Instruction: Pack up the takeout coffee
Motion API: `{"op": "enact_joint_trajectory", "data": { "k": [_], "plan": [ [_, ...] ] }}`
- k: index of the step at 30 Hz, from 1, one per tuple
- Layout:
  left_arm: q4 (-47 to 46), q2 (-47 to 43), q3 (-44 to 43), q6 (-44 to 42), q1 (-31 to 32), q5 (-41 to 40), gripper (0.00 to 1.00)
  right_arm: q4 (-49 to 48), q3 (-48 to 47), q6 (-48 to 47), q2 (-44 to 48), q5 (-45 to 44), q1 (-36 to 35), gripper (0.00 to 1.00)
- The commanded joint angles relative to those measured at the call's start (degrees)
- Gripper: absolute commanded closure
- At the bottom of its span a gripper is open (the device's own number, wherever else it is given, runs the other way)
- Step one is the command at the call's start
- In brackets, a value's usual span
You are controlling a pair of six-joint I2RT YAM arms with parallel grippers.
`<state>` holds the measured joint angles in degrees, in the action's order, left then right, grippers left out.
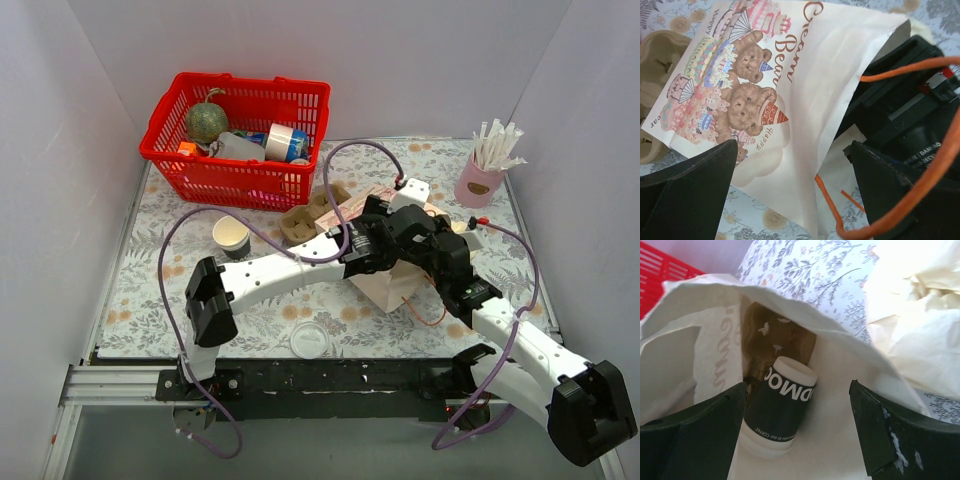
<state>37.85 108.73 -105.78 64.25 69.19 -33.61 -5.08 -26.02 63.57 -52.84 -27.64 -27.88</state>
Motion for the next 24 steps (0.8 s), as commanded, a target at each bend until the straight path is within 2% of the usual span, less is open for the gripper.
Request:
{"op": "enact_joint_trajectory", "data": {
  "k": [1, 3, 4, 6, 11, 13, 16, 19, 22, 23, 24],
  "plan": [
    [11.11, 4.21, -3.91, -6.68, 1.12, -0.25, 0.05, -4.41, -1.22, -3.36, 0.46, 3.20, 0.72, 0.09],
    [9.98, 4.12, -3.47, -6.77, 1.13, 3.53, 0.12, -5.37, -0.70, -3.37, -0.59, 7.06, 2.21, 0.09],
    [9.88, 4.12, -3.47, -6.68, 1.12, 7.72, 0.13, -6.42, -0.44, -3.10, -1.03, 8.55, 2.65, 0.09],
    [10.58, 4.39, -3.73, -6.24, 1.21, 10.04, 0.14, -6.26, -0.26, -2.84, -1.48, 11.81, 4.23, 0.09],
    [12.25, 4.47, -2.59, -6.33, 1.21, 7.68, 0.14, -5.38, -0.43, -3.71, 0.28, 12.69, 6.51, 0.09],
    [12.78, 5.70, -3.55, -5.89, 1.30, 4.62, 0.19, -5.11, -0.26, -4.07, 1.33, 13.13, 7.22, 0.09],
    [14.35, 8.77, -6.54, -5.98, 1.48, -4.26, 0.28, -5.46, 0.18, -3.89, 2.91, 15.15, 8.01, 0.09],
    [15.59, 10.71, -7.69, -7.47, 1.48, -8.30, 0.30, -4.06, 0.27, -4.33, 4.67, 16.65, 8.54, 0.09],
    [16.21, 11.42, -9.00, -7.47, 1.48, -12.96, 0.44, -4.84, 1.58, -3.54, 6.43, 17.88, 8.89, 0.09],
    [16.03, 11.33, -9.01, -7.47, 1.48, -13.76, 0.54, -5.02, 2.02, -3.28, 6.95, 19.54, 9.07, 0.09],
    [15.60, 11.33, -9.10, -7.73, 1.48, -16.47, 0.60, -5.11, 2.11, -3.28, 7.13, 20.51, 9.07, 0.09]
  ]
}}
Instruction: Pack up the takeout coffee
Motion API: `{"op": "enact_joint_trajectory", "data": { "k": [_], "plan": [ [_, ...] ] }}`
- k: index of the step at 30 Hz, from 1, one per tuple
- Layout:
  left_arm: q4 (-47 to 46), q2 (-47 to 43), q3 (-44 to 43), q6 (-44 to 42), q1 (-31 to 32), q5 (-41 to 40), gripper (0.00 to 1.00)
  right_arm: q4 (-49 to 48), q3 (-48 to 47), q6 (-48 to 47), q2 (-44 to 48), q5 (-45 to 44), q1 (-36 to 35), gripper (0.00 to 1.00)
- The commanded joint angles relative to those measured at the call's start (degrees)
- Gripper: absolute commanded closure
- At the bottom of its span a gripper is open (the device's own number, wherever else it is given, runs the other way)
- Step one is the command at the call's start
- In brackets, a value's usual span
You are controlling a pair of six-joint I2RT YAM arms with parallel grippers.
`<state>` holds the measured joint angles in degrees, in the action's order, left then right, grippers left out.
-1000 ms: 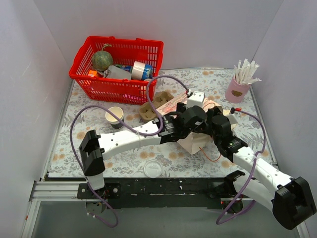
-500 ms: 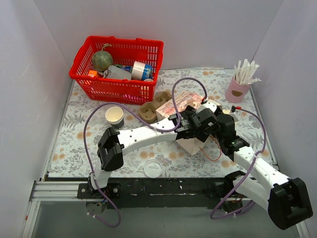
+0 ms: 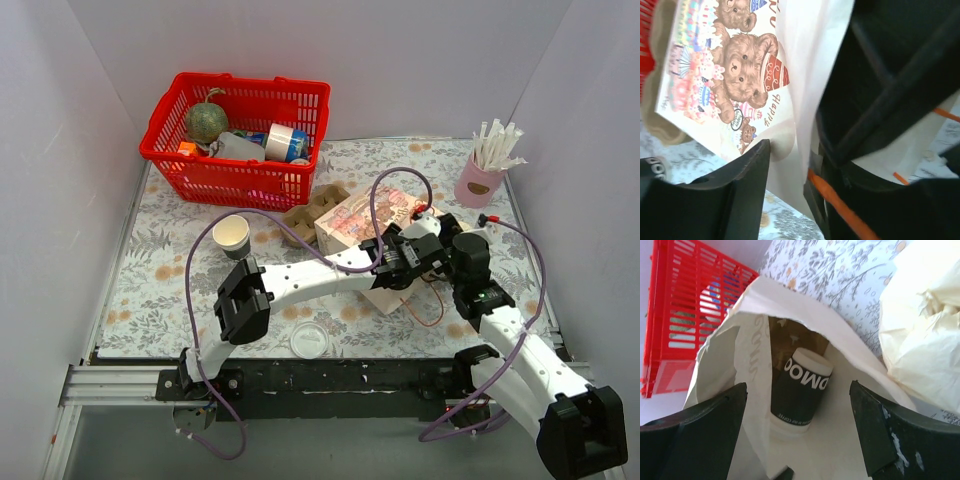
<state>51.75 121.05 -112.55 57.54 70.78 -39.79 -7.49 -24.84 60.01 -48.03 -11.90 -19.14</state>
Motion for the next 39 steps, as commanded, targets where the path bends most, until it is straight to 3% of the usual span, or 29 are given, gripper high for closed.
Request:
{"op": "enact_joint_trajectory", "data": {
  "k": [1, 2, 8, 18, 25, 31, 34, 39],
  "plan": [
    [1.78, -1.00, -2.84, -0.76, -0.12, -11.61, 0.65, -2.71, 0.85, -0.24, 2.50, 6.00, 0.41, 0.10],
    [2.04, -0.91, -3.20, -0.50, -0.12, -12.58, 0.78, -2.45, 0.67, -1.29, 3.20, 7.93, 0.50, 0.10],
    [1.17, -3.10, -2.94, 1.09, -0.12, -18.91, 0.99, -4.72, 1.54, -15.16, 8.12, 14.96, 0.50, 0.12],
    [-5.51, -5.13, -2.23, -1.46, -0.12, -32.00, 1.00, -4.12, 4.80, -18.17, 9.71, 17.09, 0.42, 0.15],
    [-15.79, -8.99, 2.76, -7.95, 1.28, -29.65, 1.00, -12.36, 7.00, -15.36, 10.33, 10.42, 0.42, 0.14],
    [-35.46, -13.30, 10.41, -22.72, 3.83, -31.39, 1.00, -7.55, -0.12, -7.82, 1.90, 8.22, 0.50, 0.13],
    [-45.75, -15.32, 13.67, -29.29, 5.06, -32.01, 1.00, -11.75, 0.76, -1.48, -0.22, 5.31, 0.42, 0.12],
    [-72.88, -16.20, 20.34, -47.04, 7.00, -34.56, 1.00, -17.19, 1.28, 5.45, -0.66, 0.05, 0.41, 0.11]
  ]
}}
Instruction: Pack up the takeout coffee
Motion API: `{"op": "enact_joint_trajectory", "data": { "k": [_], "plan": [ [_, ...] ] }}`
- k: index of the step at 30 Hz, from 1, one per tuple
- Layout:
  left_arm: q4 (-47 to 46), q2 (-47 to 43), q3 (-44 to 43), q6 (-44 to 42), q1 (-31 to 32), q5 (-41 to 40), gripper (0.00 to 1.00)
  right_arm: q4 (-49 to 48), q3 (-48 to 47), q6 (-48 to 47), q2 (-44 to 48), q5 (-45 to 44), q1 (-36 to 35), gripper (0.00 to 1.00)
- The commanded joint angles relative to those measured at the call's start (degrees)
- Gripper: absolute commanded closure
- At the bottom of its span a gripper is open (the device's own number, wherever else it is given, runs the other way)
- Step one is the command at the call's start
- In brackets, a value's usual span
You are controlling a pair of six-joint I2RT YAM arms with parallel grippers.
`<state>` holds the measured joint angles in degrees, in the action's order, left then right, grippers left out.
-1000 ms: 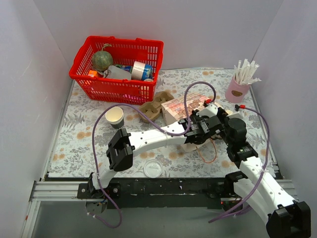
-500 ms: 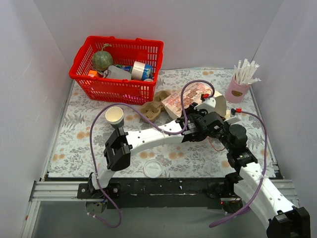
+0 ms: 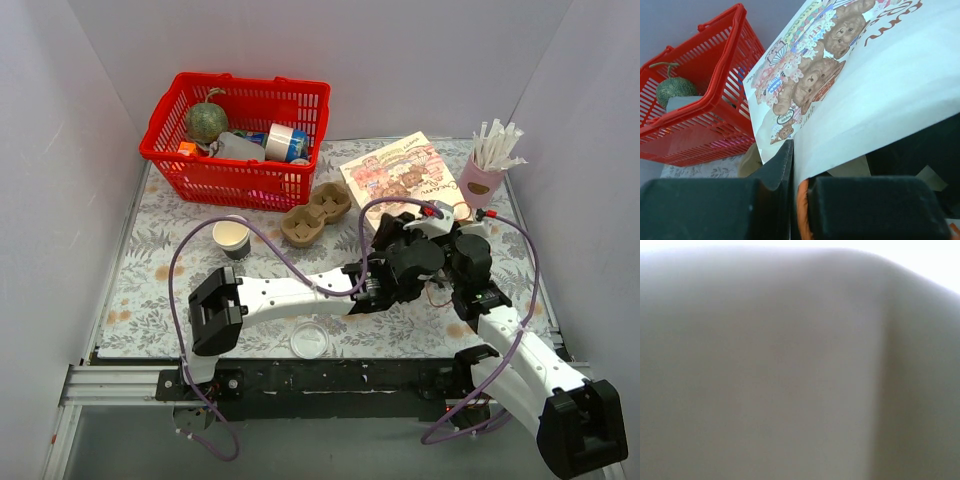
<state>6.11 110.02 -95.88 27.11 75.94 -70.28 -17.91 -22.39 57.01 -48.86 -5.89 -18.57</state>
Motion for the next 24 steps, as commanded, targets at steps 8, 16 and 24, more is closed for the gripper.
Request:
{"op": "enact_joint_trajectory", "data": {
  "k": [8, 16, 24],
  "plan": [
    [-74.34, 5.28, -0.44, -55.57, 3.34, -9.87, 1.00, -13.73, -2.30, 12.15, 0.70, -8.27, -0.24, 0.09],
    [-55.88, 4.07, -2.21, -40.08, 5.00, -11.20, 1.00, -14.70, -5.11, 14.53, -4.13, -3.43, -0.24, 0.07],
    [22.30, 3.44, -24.21, 24.16, 2.21, 10.65, 1.00, -11.62, -9.42, 15.58, -9.06, -1.14, -0.24, 0.09]
  ]
}}
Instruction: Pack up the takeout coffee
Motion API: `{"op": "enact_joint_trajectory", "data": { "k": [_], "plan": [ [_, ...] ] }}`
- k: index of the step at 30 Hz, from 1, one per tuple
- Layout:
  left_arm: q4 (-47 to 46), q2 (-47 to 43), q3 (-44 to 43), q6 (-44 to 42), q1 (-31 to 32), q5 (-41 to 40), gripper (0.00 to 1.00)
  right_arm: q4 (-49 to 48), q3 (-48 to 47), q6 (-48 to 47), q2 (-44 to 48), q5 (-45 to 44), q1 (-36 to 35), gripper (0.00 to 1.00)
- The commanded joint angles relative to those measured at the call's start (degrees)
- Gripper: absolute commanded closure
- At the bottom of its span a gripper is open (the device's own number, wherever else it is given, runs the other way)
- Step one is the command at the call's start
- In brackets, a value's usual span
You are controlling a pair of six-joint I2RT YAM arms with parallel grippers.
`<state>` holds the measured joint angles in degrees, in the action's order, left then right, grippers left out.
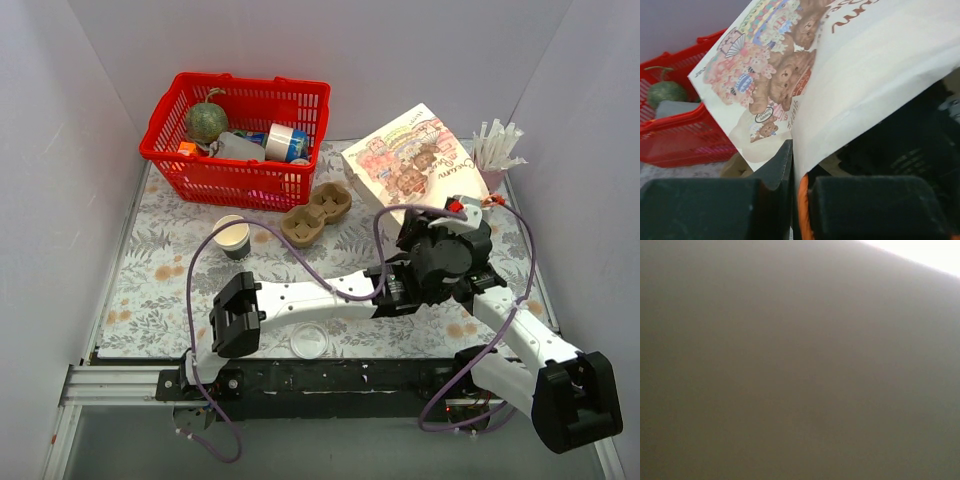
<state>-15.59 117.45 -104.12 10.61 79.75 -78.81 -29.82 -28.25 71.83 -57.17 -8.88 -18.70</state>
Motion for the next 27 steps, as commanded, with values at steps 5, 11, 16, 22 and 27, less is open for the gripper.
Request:
{"op": "enact_joint_trajectory", "data": {
  "k": [5, 11, 16, 22, 27],
  "plan": [
    [42.23, -6.09, -11.29, 41.33, -2.49, 23.16, 1.00, 4.78, -4.97, -0.29, -2.95, 2.12, -0.20, 0.12],
    [39.94, -7.41, -8.91, 40.28, -2.49, 24.31, 1.00, -2.70, -3.82, 3.23, -5.85, 2.56, -0.20, 0.13],
    [39.50, -8.03, -7.33, 40.37, -2.49, 24.84, 1.00, -1.46, -5.68, 2.44, -6.55, 1.50, -0.11, 0.18],
    [37.84, -8.55, -6.19, 38.70, -2.49, 24.23, 1.00, 0.38, -5.15, 1.47, -8.13, 4.30, -0.20, 0.23],
    [35.20, -9.08, -4.00, 34.66, -2.40, 24.31, 1.00, -2.06, -2.69, 0.41, -9.71, 7.39, -0.46, 0.16]
  ]
}}
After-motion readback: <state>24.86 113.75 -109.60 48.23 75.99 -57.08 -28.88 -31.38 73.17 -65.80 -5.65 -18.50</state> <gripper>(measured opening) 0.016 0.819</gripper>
